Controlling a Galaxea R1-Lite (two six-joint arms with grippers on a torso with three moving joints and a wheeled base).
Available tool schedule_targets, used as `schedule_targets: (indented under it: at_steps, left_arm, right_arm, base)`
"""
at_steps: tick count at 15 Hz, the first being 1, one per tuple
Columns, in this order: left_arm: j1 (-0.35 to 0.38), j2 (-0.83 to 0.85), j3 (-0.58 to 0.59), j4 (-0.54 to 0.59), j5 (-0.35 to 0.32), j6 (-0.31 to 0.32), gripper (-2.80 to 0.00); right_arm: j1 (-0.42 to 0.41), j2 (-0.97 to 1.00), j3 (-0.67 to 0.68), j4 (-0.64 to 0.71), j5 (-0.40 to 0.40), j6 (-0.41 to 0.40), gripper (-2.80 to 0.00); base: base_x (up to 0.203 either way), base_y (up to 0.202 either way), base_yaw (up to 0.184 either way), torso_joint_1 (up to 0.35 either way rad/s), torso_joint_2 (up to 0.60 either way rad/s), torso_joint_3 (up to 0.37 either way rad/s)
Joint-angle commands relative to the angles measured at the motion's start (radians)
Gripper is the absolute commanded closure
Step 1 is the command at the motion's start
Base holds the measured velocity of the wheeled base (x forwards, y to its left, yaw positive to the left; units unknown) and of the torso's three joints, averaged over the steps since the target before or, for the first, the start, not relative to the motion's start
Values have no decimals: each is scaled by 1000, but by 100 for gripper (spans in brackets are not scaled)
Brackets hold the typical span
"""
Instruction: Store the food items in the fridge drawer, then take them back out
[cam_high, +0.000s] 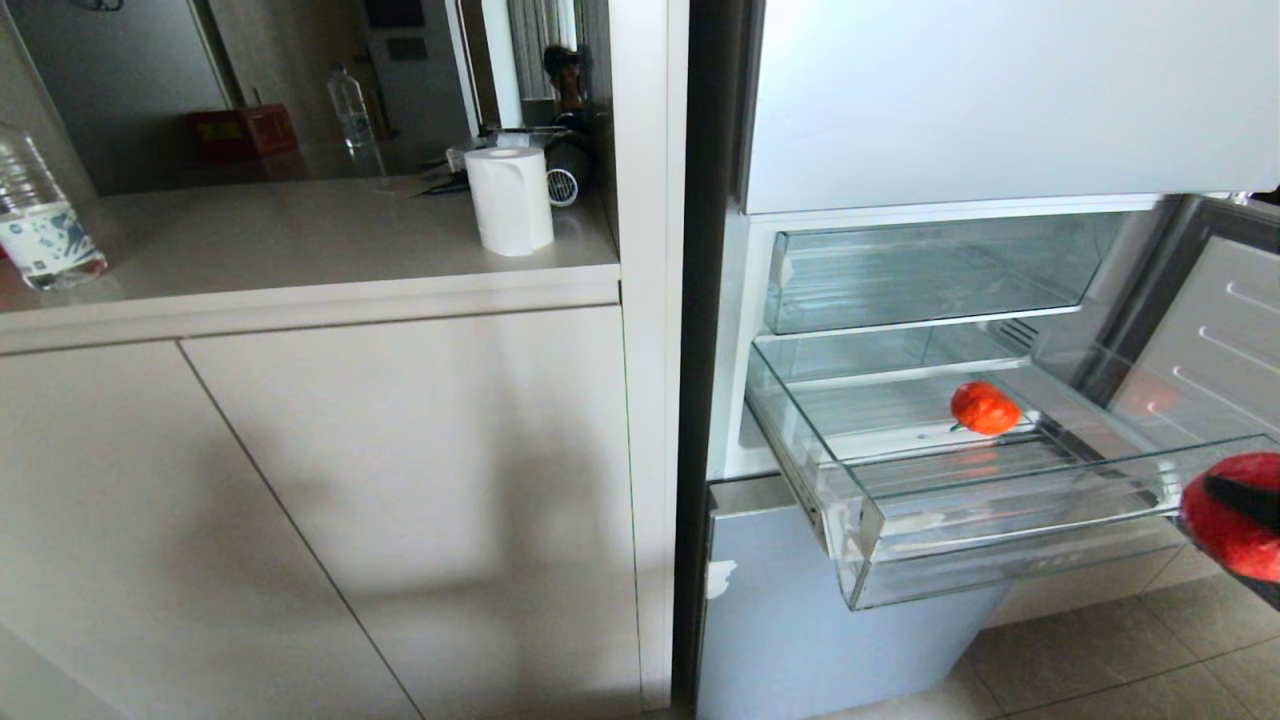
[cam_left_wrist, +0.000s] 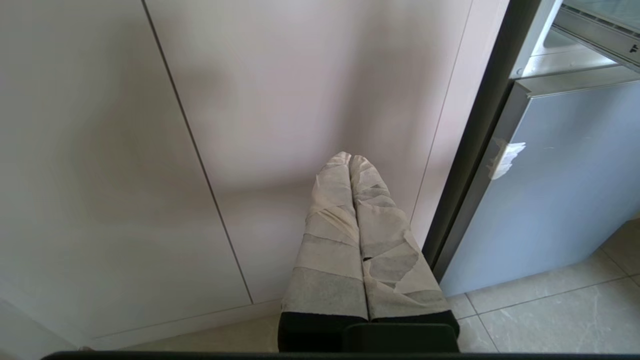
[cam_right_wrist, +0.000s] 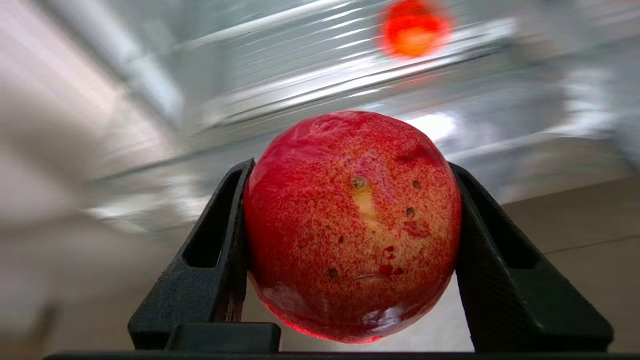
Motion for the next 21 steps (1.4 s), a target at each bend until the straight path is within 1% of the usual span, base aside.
schedule_targets:
  at_steps: [1,2,4,5,6,8,11,14,18,21]
  left_arm:
    - [0,2,0,0,0,0,0]
    - [0,1,0,0,0,0,0]
    - [0,0,0,0,0,0,0]
    - [0,0,0,0,0,0,0]
    - [0,1,0,0,0,0,0]
    - [0,0,0,1,0,0,0]
    - [0,0,0,0,0,0,0]
    - [0,0,0,0,0,0,0]
    - [0,1,0,0,0,0,0]
    - [0,0,0,0,0,0,0]
  right_arm:
    - [232,92,-133,60,-125,61,0]
    - [306,169,-185,72,-186,86,0]
    - [420,308,-279,79,-272,115,0]
    - [467,366,-336,70,-303,126,0]
    - [493,424,-403,59,-331,131,0]
    - [513,535,-511,53,-379,134,0]
    - [521,698,-624,75,-439,126,0]
    - [523,820,-701,82,-452,124,0]
    - [520,922,-796,79,-457,111,0]
    - [521,945,-804,81,-457,86,0]
  base:
    - [0,0,0,0,0,0]
    - [0,0,0,0,0,0]
    - [0,0,0,0,0,0]
    - [0,0,0,0,0,0]
    - [0,0,0,0,0,0]
    - [0,0,0,0,0,0]
    - [0,0,0,0,0,0]
    - [0,0,0,0,0,0]
    - [0,0,0,0,0,0]
    - [0,0,0,0,0,0]
